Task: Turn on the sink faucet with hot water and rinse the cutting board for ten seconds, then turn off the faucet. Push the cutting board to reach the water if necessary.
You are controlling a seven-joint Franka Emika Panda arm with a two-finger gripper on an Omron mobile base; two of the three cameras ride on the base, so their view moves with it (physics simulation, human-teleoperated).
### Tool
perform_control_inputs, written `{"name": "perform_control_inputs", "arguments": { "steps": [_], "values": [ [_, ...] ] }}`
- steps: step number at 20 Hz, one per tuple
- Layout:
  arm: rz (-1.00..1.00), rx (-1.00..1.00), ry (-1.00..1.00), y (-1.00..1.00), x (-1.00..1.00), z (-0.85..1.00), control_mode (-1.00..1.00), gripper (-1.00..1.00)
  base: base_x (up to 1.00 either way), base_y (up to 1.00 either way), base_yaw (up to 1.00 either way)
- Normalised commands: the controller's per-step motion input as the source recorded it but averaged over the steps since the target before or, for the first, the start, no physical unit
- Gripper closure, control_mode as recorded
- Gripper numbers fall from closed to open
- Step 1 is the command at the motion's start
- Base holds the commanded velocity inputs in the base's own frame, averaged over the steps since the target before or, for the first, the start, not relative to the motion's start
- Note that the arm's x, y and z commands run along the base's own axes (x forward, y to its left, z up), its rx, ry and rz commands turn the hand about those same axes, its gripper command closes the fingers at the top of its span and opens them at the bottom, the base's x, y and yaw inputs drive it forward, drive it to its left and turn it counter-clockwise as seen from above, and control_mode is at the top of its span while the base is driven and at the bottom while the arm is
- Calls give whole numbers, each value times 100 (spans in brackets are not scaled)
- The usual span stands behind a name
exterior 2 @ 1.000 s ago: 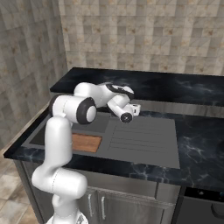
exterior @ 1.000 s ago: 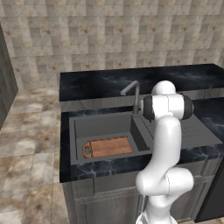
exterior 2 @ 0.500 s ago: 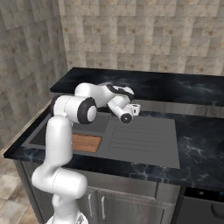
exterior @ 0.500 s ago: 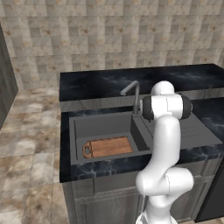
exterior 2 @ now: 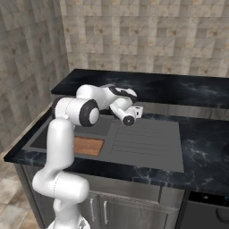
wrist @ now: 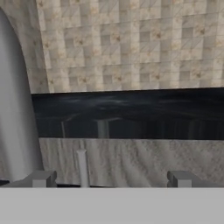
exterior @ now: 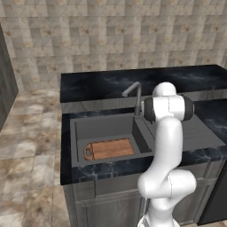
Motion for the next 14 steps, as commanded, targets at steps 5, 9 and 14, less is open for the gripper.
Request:
{"name": "perform_control_inputs", "arguments": {
  "steps": [5,9,14],
  "values": [
    [0,0,0,0,17,0,-100,-100,0,0,0],
    [0,0,0,0,20,0,-100,-100,0,0,0],
    [0,0,0,0,14,0,-100,-100,0,0,0]
  ]
}}
